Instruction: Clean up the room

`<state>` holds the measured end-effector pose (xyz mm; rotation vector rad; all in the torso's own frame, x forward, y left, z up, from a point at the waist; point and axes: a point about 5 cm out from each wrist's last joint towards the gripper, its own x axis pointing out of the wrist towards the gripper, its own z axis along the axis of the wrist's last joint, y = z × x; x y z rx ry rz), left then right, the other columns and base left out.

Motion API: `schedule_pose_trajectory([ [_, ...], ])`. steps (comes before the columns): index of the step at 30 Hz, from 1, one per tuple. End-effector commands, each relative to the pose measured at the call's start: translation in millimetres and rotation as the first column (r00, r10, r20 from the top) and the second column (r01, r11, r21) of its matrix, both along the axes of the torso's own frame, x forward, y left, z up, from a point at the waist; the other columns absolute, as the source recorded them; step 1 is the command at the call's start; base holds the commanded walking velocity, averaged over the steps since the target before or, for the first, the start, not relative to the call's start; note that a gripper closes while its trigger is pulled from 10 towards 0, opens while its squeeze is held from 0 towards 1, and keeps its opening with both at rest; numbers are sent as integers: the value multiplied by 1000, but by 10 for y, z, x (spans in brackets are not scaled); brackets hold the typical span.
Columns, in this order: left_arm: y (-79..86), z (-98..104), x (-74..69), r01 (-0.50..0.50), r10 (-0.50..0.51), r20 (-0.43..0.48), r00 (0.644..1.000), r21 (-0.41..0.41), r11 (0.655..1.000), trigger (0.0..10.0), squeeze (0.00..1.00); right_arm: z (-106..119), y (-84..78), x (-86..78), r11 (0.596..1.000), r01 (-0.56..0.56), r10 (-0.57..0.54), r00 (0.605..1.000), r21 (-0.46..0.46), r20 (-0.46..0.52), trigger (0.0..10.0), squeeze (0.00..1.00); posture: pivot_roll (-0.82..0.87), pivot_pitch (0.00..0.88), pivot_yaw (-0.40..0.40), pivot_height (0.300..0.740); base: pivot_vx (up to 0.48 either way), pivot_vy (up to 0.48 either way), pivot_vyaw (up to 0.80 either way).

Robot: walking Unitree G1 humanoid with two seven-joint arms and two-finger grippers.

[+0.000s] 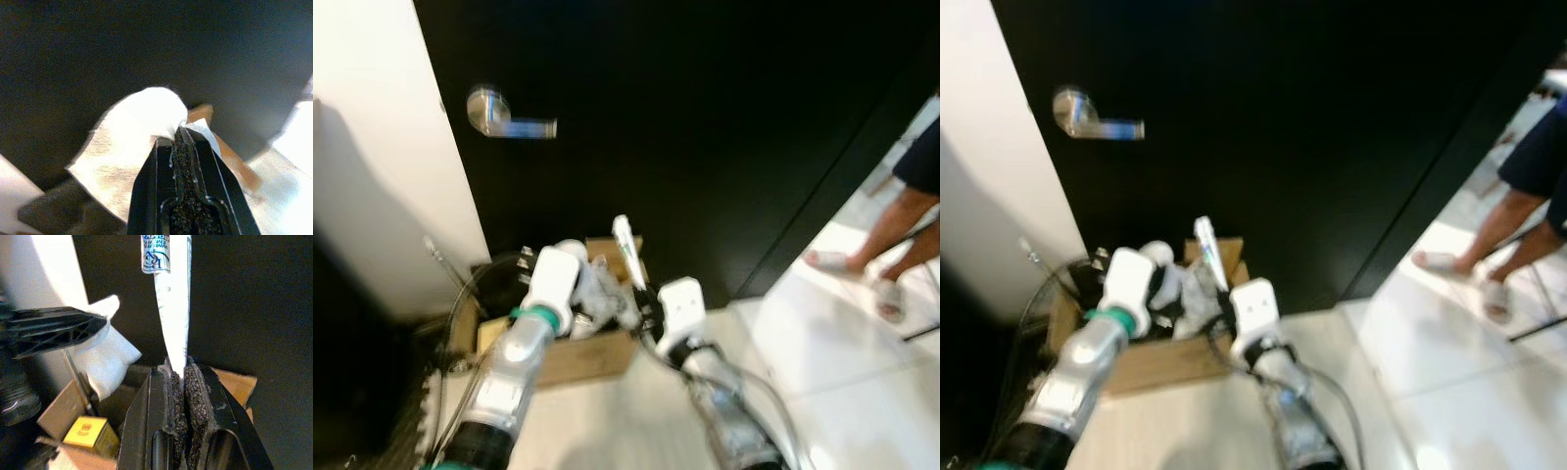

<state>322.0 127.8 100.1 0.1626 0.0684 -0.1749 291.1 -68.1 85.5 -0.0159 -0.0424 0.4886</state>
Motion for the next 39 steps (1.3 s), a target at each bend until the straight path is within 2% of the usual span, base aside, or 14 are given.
schedule_pose_trajectory([
  [1,-120,-14,-16,38,-38,-4,999,-11,999,10000,0,-52,-87,-10,1000,30,-30,999,-2,-22,10000,0,22,0,-6,740,480,0,0],
  [17,-108,-99,-23,39,-38,-30,999,30,999,10000,0,-125,-131,-37,999,41,-41,998,-10,-50,10000,0,16,0,-8,740,338,0,0],
  [19,-140,-354,-123,187,-167,-131,977,163,969,10000,0,-246,-210,-57,997,58,-62,994,-41,-91,10000,0,16,0,-8,740,0,0,0],
  [20,-140,-354,-123,187,-167,-131,977,163,969,10000,0,-246,-210,-57,997,58,-62,994,-41,-91,10000,0,16,0,-8,740,0,0,0],
  [22,-142,-519,-206,275,-229,-201,952,243,930,10000,0,-350,-294,-71,995,86,-92,986,-50,-136,10000,0,11,0,-9,740,0,0,0],
  [24,-56,-833,-366,351,-240,-323,915,352,868,10000,0,-662,-619,-157,973,221,-230,931,-64,-283,10000,0,7,0,-13,740,0,0,0],
  [25,-56,-833,-366,351,-240,-323,915,352,868,10000,0,-662,-619,-157,973,221,-230,931,-64,-283,10000,0,7,0,-13,740,0,0,0],
  [26,-6,-941,-419,354,-215,-365,906,373,857,10000,0,-800,-792,-229,952,297,-304,887,-75,-348,10000,0,7,0,-13,740,0,0,0],
  [27,-6,-941,-419,354,-215,-365,906,373,857,10000,0,-800,-792,-229,952,297,-304,887,-75,-348,10000,0,7,0,-13,740,0,0,0],
  [28,35,-1006,-445,339,-182,-389,903,384,859,10000,0,-919,-952,-313,926,364,-371,839,-95,-399,10000,0,2,0,-16,740,0,0,0],
  [30,35,-1006,-445,339,-182,-389,903,384,859,10000,0,-919,-952,-313,926,364,-371,839,-95,-399,10000,0,2,0,-16,740,0,0,0],
  [33,118,-1010,-343,173,-17,-390,921,369,913,10000,0,-1220,-1381,-679,857,454,-514,715,-243,-474,10000,0,-8,5,-17,740,0,0,0],
  [38,156,-984,-283,112,47,-372,927,395,912,10000,0,-1241,-1429,-723,851,458,-524,708,-257,-473,10000,0,-21,14,-18,740,0,0,0],
  [39,225,-967,-250,65,101,-359,928,423,904,10000,224,-1208,-1389,-677,857,456,-514,724,-239,-461,10000,0,-32,17,-21,740,0,0,0],
])
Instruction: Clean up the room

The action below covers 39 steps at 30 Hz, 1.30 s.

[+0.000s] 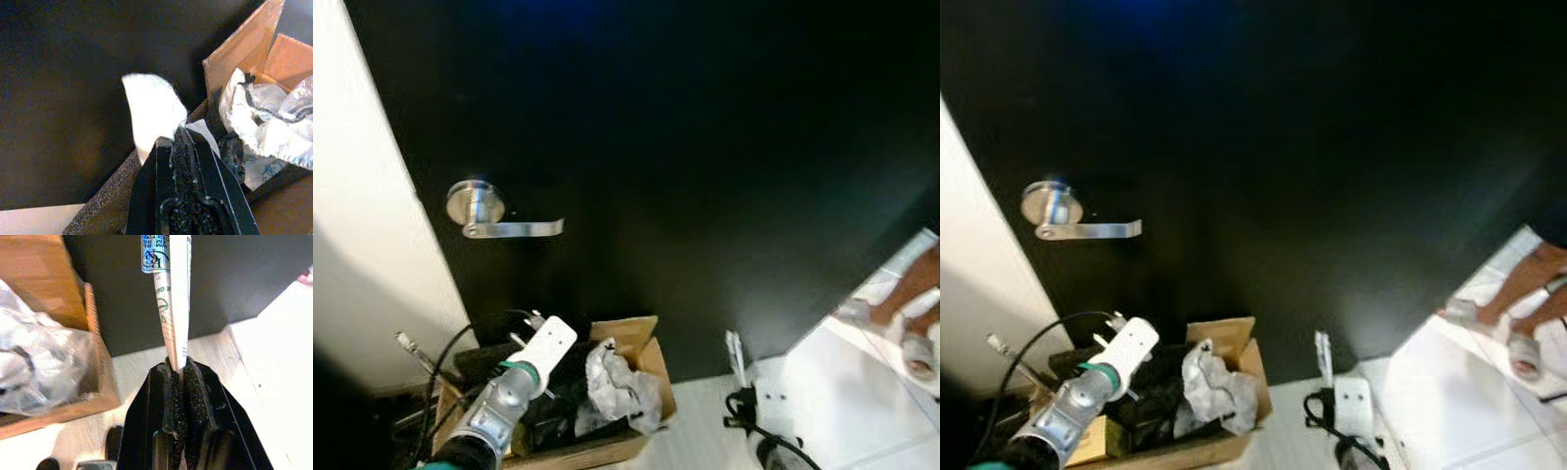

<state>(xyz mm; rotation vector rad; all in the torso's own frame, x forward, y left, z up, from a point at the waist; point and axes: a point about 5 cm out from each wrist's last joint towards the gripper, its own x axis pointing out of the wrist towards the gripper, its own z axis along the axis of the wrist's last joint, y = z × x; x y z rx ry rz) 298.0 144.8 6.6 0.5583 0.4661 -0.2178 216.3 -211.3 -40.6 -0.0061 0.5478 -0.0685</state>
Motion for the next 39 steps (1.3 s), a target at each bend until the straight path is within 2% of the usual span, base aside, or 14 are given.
schedule_pose_trajectory([
  [1,56,-31,-10,-49,49,-10,999,26,998,10000,224,54,43,71,1000,-14,14,999,5,39,10000,0,-32,17,-21,740,0,0,0],
  [2,107,-20,14,-79,79,0,997,49,996,10000,224,75,70,106,1000,-19,19,998,11,56,10000,0,-32,17,-21,740,0,0,0],
  [3,169,-19,19,-105,104,9,995,71,992,10000,1000,92,100,136,999,-27,25,997,18,69,10000,0,-31,19,-24,740,0,0,0],
  [15,504,-189,-177,-205,212,-37,977,147,968,10000,1000,131,188,238,997,-57,52,993,43,102,10000,0,-8,29,-29,740,0,0,0],
  [18,409,-420,-388,-149,158,-247,956,54,987,10000,1000,129,201,251,997,-65,60,993,42,100,10000,0,-2,29,-35,740,0,0,0],
  [21,347,-487,-455,-150,140,-319,938,-9,989,10000,1000,128,203,253,997,-67,63,993,42,99,10000,0,-2,29,-35,740,0,0,0],
  [22,290,-508,-471,-207,161,-354,921,-97,973,10000,333,128,205,255,997,-70,65,993,41,98,10000,0,-2,29,-36,740,0,0,0],
  [23,290,-508,-471,-207,161,-354,921,-97,973,10000,333,128,205,255,997,-70,65,993,41,98,10000,0,-2,29,-36,740,0,0,0],
  [24,192,-496,-452,-184,117,-352,929,-163,969,10000,0,128,201,259,997,-71,67,993,39,99,10000,0,-3,29,-37,740,0,0,0],
  [26,172,-455,-399,-150,111,-299,948,-110,983,10000,0,129,198,262,997,-72,68,993,38,100,10000,0,-4,27,-37,740,0,0,0],
  [28,72,-337,-293,75,-64,-134,989,80,994,10000,0,130,196,267,997,-76,72,992,35,101,10000,0,-5,28,-36,740,0,0,0],
  [34,28,-133,-111,29,-34,48,998,101,994,10000,0,130,197,270,996,-81,78,992,30,102,10000,0,-9,24,-31,740,0,0,0],
  [36,-57,-55,-54,178,-233,115,966,362,915,10000,0,125,200,265,996,-81,78,992,29,102,10000,0,-8,18,-26,740,0,0,0],
  [39,-66,-40,-32,225,-306,101,947,471,853,10000,0,119,202,260,996,-81,78,992,29,101,10000,0,-9,12,-29,740,0,0,0],
])
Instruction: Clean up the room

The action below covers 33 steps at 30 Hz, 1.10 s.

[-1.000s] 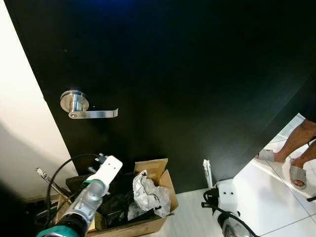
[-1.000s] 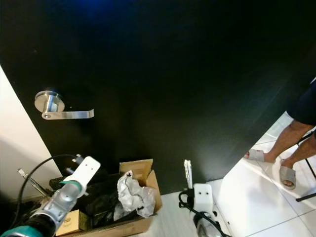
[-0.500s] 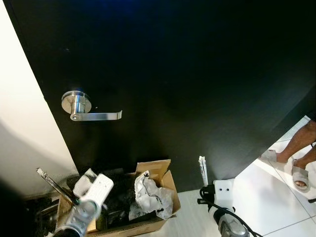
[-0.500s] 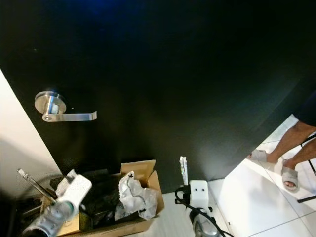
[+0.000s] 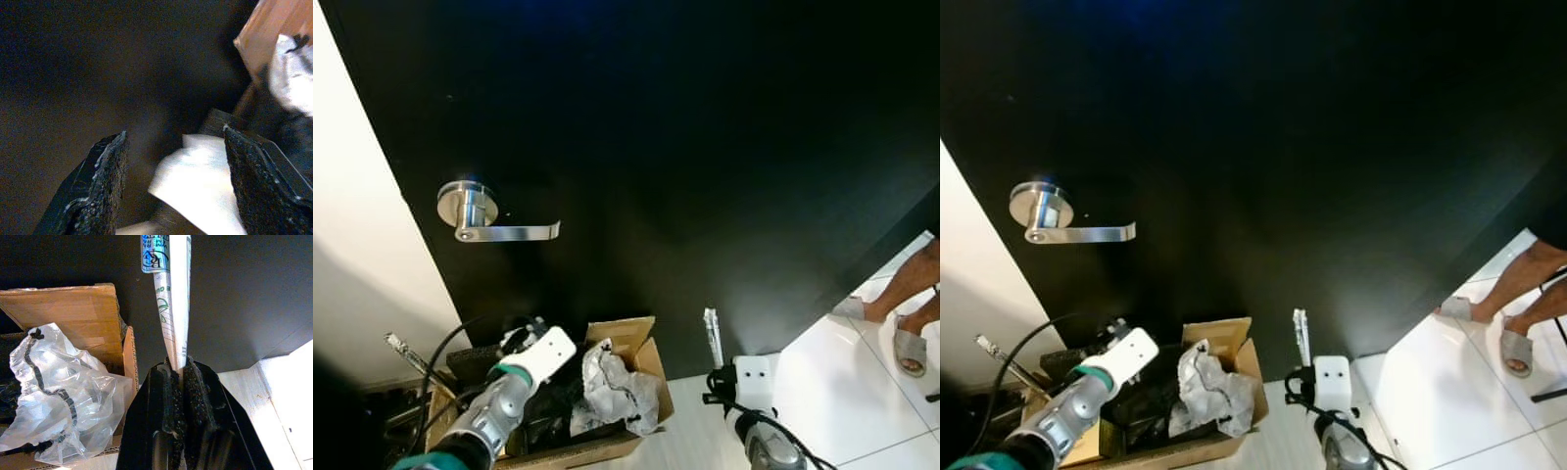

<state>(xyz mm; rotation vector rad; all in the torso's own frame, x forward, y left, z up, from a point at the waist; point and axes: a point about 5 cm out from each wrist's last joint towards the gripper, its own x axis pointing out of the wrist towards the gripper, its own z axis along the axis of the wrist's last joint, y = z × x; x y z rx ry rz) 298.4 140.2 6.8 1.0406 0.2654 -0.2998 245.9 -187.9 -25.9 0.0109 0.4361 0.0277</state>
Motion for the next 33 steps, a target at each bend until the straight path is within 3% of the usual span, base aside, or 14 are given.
schedule_pose_trajectory([
  [1,-24,-55,-41,56,-54,-25,998,88,995,10000,0,-30,-33,-38,1000,9,-9,1000,-6,-13,10000,0,-9,12,-29,740,0,0,0],
  [4,45,-81,-54,53,-48,-36,998,144,988,10000,0,-32,-31,-40,1000,8,-8,1000,-6,-13,10000,0,-12,12,-24,740,0,0,0],
  [7,161,-179,-124,-71,75,-140,987,32,997,10000,0,-34,-31,-41,1000,13,-13,1000,-4,-12,10000,0,-4,12,-27,740,0,0,0],
  [9,191,-258,-197,-310,216,-306,927,-306,900,10000,0,-27,-39,-35,1000,14,-14,1000,-7,-5,10000,0,-7,15,-21,740,0,0,0],
  [10,191,-258,-197,-310,216,-306,927,-306,900,10000,0,-27,-39,-35,1000,14,-14,1000,-7,-5,10000,0,-7,15,-21,740,0,0,0],
  [11,319,-237,-204,-443,315,-329,890,-463,768,10000,0,67,-71,53,1000,10,-9,999,-24,45,10000,0,-7,15,-21,740,0,0,0],
  [12,378,-222,-207,-465,347,-318,883,-486,740,10000,0,129,-75,112,1000,6,-4,997,-24,77,10000,0,-1,19,-20,740,0,0,0],
  [18,447,-185,-229,-481,373,-303,877,-557,677,10000,0,385,71,368,996,-85,77,980,36,186,10000,0,4,26,-19,740,0,0,0],
  [22,365,-93,-244,-415,306,-280,910,-650,637,10000,0,586,478,575,942,-303,264,935,146,236,10000,0,32,44,-14,740,0,0,0],
  [23,299,-23,-243,-373,266,-262,928,-693,617,10000,0,519,778,541,870,-448,417,892,209,174,10000,0,41,47,-16,740,0,0,0],
  [24,299,-23,-243,-373,266,-262,928,-693,617,10000,0,519,778,541,870,-448,417,892,209,174,10000,0,41,47,-16,740,0,0,0],
  [28,192,69,-225,-334,239,-238,942,-741,582,10000,0,339,1126,334,718,-689,687,724,97,62,10000,0,77,56,-30,740,0,0,0],
  [30,140,107,-203,-325,239,-227,944,-760,563,10000,0,416,1180,407,726,-683,678,730,77,90,10000,165,84,58,-34,740,0,0,0],
  [33,97,145,-192,-317,238,-218,946,-771,553,10000,0,533,1213,507,731,-680,669,731,56,132,10000,220,91,65,-41,740,0,0,0],
])
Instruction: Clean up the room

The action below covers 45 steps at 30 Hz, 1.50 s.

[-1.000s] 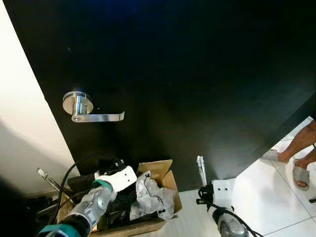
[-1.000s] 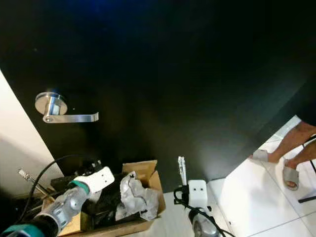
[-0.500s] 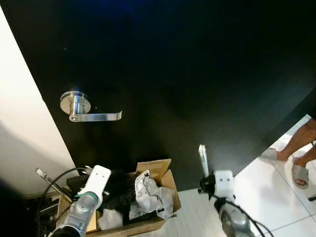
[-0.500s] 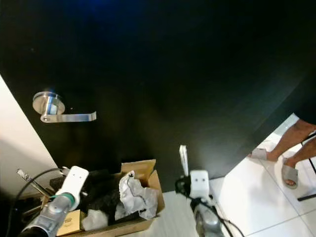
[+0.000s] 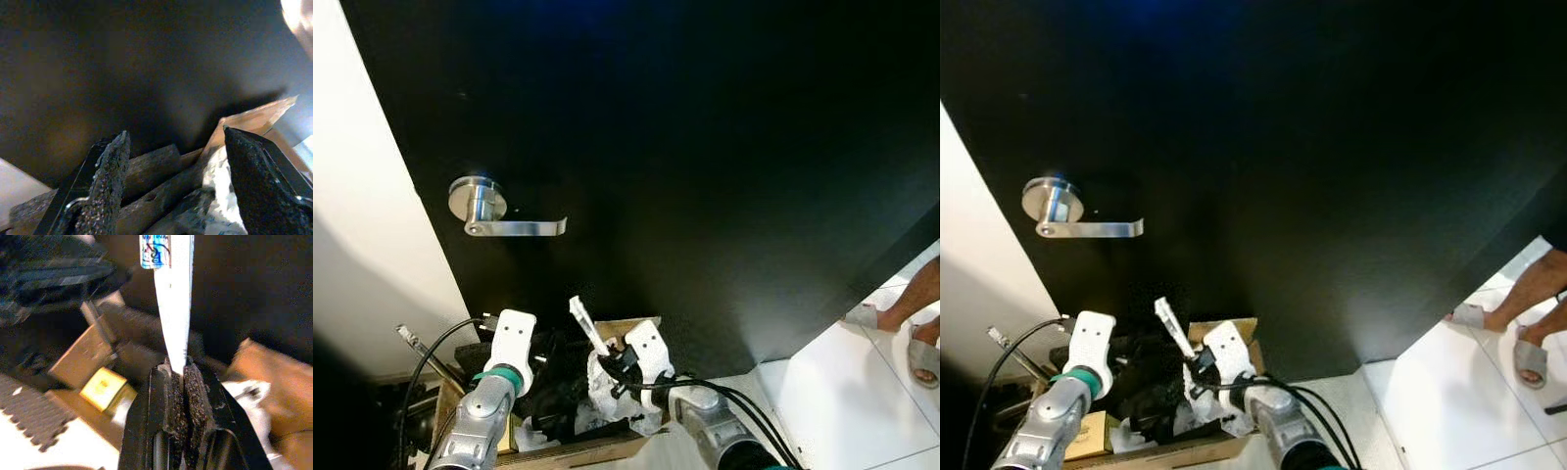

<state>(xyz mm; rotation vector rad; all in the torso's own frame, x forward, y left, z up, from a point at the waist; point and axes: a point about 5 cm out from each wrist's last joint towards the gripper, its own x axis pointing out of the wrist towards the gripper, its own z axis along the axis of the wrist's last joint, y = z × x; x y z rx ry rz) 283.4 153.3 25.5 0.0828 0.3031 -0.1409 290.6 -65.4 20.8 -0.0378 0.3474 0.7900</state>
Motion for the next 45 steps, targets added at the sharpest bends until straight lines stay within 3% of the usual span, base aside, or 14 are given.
schedule_pose_trajectory([
  [1,-35,-42,-42,-5,5,-26,1000,-20,1000,10000,0,67,-12,59,1000,9,-9,999,-1,36,10000,220,91,65,-41,740,0,0,0],
  [3,-75,-6,-33,1,-2,-22,1000,-30,1000,10000,0,220,44,170,1000,-10,9,997,17,81,10000,396,89,65,-41,740,0,0,0],
  [4,-96,18,-16,9,-10,-16,1000,-33,999,10000,0,323,80,237,999,-18,14,993,29,115,10000,831,85,64,-37,740,0,0,0],
  [5,-96,18,-16,9,-10,-16,1000,-33,999,10000,0,323,80,237,999,-18,14,993,29,115,10000,831,85,64,-37,740,0,0,0],
  [6,-105,41,-6,13,-13,-13,1000,-37,999,10000,0,423,113,298,999,-24,17,990,48,141,10000,1000,78,65,-37,740,0,0,0],
  [16,-143,134,47,24,-24,-3,1000,-39,999,10000,0,624,314,332,979,-160,136,974,126,180,10000,1000,79,74,-38,740,0,0,0],
  [24,-170,99,-5,28,-29,-24,999,-38,999,10000,0,572,228,327,988,-113,92,980,109,179,10000,1000,79,79,-41,740,0,0,0],
  [25,-176,99,-7,33,-34,-24,999,-34,999,10000,0,563,200,332,990,-97,77,981,106,179,10000,431,79,79,-41,740,0,0,0],
  [26,-177,101,-11,36,-37,-23,999,-29,999,10000,0,554,170,335,991,-81,61,982,105,179,10000,0,75,82,-37,740,0,0,0],
  [30,-134,14,-57,34,-33,-51,998,14,999,10000,0,383,-47,293,995,54,-65,989,85,136,10000,0,77,87,-41,740,0,0,0],
  [33,-11,-163,-154,26,-17,-114,993,77,997,10000,0,88,-375,165,964,263,-264,963,27,55,10000,0,78,82,-42,740,0,0,0],
  [35,17,-194,-173,21,-10,-127,992,86,996,10000,0,35,-438,135,954,301,-301,953,11,42,10000,0,78,82,-42,740,0,0,0],
  [41,246,-465,-379,-43,72,-253,965,118,992,10000,0,-375,-904,-204,836,535,-545,836,-121,-66,10000,0,78,77,-40,740,0,0,0],
  [45,339,-727,-663,71,10,-381,924,198,978,10000,0,-660,-1150,-568,762,593,-634,764,-260,-118,10000,0,60,63,-33,740,0,0,0],
])
